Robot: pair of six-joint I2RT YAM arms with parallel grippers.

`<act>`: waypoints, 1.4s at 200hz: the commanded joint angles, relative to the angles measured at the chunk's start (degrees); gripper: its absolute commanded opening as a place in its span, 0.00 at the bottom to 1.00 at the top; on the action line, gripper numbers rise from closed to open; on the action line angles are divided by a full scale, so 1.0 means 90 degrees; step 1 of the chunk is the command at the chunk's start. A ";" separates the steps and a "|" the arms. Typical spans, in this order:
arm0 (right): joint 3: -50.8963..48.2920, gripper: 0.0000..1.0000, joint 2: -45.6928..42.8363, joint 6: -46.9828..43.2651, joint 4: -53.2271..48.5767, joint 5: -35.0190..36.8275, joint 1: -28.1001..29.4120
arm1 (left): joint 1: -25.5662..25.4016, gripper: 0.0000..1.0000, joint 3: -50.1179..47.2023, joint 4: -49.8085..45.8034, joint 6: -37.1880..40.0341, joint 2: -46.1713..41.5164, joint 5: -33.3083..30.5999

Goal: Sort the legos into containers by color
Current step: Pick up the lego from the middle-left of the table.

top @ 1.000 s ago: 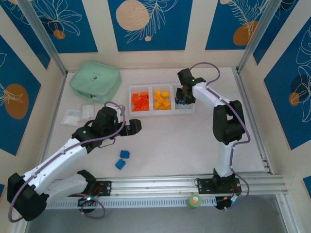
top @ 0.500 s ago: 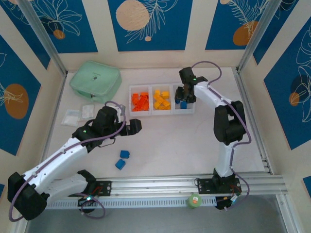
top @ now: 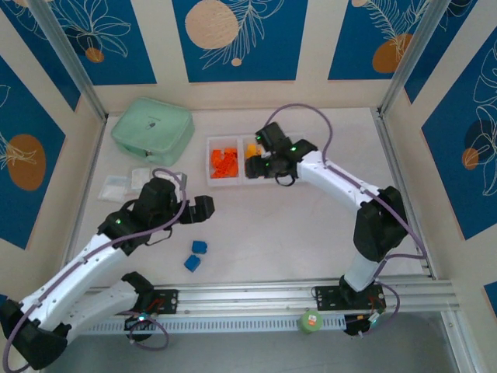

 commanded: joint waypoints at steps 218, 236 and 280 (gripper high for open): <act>0.5042 0.85 0.5124 -0.0637 0.0099 -0.0822 0.2705 | 0.0063 0.99 0.0556 -0.3211 -0.0534 -0.2543 -0.2211; 0.5437 0.83 0.5408 -0.0748 -0.0102 -0.0636 0.2744 | 0.0063 0.99 0.0563 -0.3191 -0.0522 -0.2517 -0.2196; 0.5958 0.78 0.5816 -0.0928 -0.0231 -0.0427 0.2808 | 0.0063 0.99 0.0563 -0.3191 -0.0502 -0.2512 -0.2247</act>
